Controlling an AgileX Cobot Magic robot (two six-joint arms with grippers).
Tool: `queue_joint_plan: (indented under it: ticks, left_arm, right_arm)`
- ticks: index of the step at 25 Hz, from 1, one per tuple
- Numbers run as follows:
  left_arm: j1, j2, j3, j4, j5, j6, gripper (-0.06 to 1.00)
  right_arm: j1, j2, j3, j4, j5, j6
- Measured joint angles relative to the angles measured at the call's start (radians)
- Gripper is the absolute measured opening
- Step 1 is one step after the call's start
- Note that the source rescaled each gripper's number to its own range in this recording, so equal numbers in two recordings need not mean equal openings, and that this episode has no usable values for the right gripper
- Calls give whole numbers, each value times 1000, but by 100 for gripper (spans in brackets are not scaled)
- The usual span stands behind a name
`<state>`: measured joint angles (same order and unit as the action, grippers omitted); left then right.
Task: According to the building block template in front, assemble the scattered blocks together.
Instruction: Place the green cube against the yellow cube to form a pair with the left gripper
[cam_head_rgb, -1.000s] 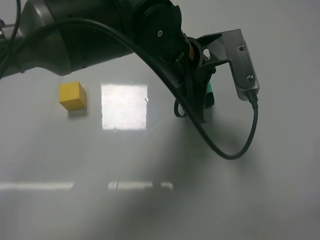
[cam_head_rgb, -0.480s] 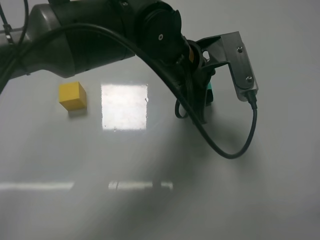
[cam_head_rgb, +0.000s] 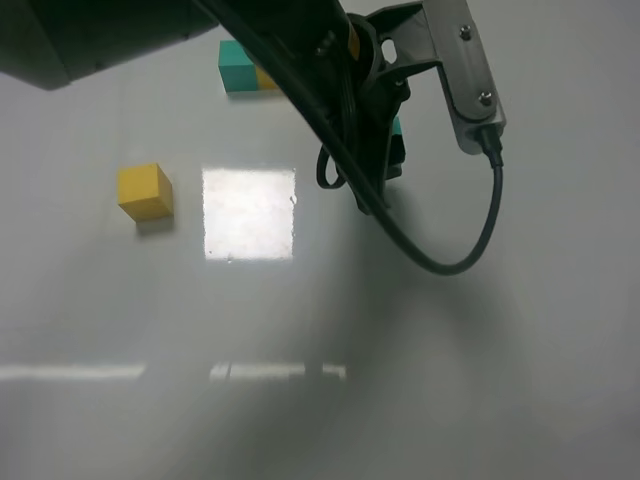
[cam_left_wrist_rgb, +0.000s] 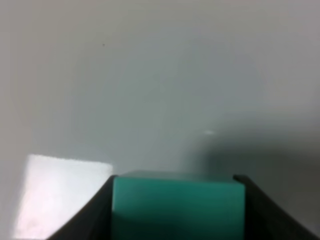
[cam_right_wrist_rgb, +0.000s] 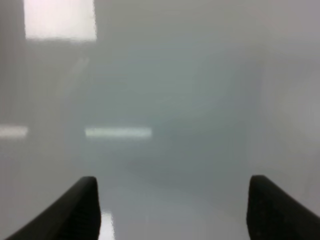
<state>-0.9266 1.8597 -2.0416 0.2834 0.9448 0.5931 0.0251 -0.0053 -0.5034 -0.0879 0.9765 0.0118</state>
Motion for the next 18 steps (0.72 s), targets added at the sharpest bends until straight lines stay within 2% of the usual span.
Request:
queue_joint_plan:
  ticks: [9, 14, 18]
  left_arm:
    - [-1, -125, 4, 88, 257, 5, 3]
    - [-1, -215, 46, 152, 273, -15, 3]
    - [17, -329, 174, 190, 273, -46, 3]
  right_arm:
    - [0, 0, 0, 0, 0, 0]
    - [0, 0, 0, 0, 0, 0]
    - [0, 0, 0, 0, 0, 0]
